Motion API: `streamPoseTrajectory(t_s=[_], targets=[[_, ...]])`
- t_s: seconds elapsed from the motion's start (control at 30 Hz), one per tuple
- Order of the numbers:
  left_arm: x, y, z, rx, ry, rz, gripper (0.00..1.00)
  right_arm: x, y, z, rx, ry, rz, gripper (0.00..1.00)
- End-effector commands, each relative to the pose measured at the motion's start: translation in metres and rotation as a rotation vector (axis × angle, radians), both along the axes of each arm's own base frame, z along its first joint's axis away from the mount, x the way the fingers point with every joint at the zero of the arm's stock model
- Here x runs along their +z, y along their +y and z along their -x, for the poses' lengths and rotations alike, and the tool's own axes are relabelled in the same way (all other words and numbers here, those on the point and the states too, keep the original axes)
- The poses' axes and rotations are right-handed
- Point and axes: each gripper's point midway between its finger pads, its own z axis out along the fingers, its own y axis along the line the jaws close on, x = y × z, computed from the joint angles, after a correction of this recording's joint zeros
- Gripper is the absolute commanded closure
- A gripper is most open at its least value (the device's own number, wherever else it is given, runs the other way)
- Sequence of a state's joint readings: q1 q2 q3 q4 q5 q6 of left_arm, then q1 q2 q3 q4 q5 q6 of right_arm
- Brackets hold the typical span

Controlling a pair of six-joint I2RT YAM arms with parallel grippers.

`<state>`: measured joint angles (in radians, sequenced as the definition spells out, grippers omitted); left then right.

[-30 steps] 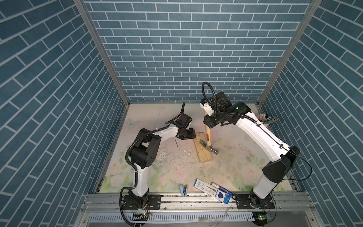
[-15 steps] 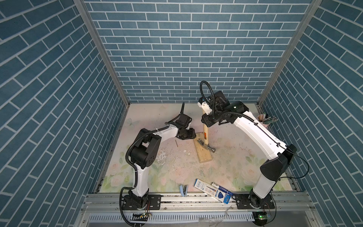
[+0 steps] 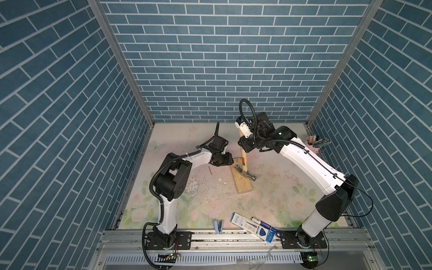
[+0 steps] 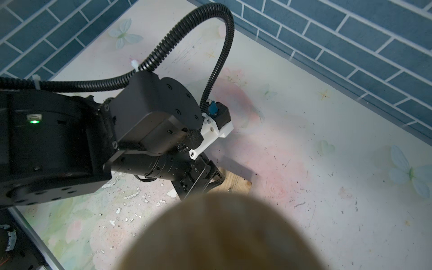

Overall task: Use a claw hammer to pull out a nail
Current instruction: Remove the nail from the mounting plate.

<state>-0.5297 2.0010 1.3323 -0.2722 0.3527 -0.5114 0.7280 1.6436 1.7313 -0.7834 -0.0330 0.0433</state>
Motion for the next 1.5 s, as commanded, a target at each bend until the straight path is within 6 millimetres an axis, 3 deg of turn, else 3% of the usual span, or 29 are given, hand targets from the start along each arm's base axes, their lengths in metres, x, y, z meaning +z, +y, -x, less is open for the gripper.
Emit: streamPoseTrajectory(t_s=[0.0, 0.3, 0.63, 1.47], targets=[[-0.036, 0.026, 0.025, 0.031, 0.112, -0.116, 0.46, 0.021, -0.007, -0.005, 0.011, -0.152, -0.015, 1.0], [-0.039, 0.027, 0.028, 0.035, 0.122, -0.118, 0.46, 0.019, -0.016, 0.009, 0.011, -0.241, -0.121, 1.0], [-0.042, 0.027, 0.029, 0.039, 0.131, -0.118, 0.46, 0.002, -0.024, 0.029, 0.01, -0.281, -0.248, 1.0], [-0.053, 0.034, 0.039, 0.052, 0.163, -0.135, 0.46, -0.017, -0.049, 0.066, 0.004, -0.308, -0.387, 1.0]])
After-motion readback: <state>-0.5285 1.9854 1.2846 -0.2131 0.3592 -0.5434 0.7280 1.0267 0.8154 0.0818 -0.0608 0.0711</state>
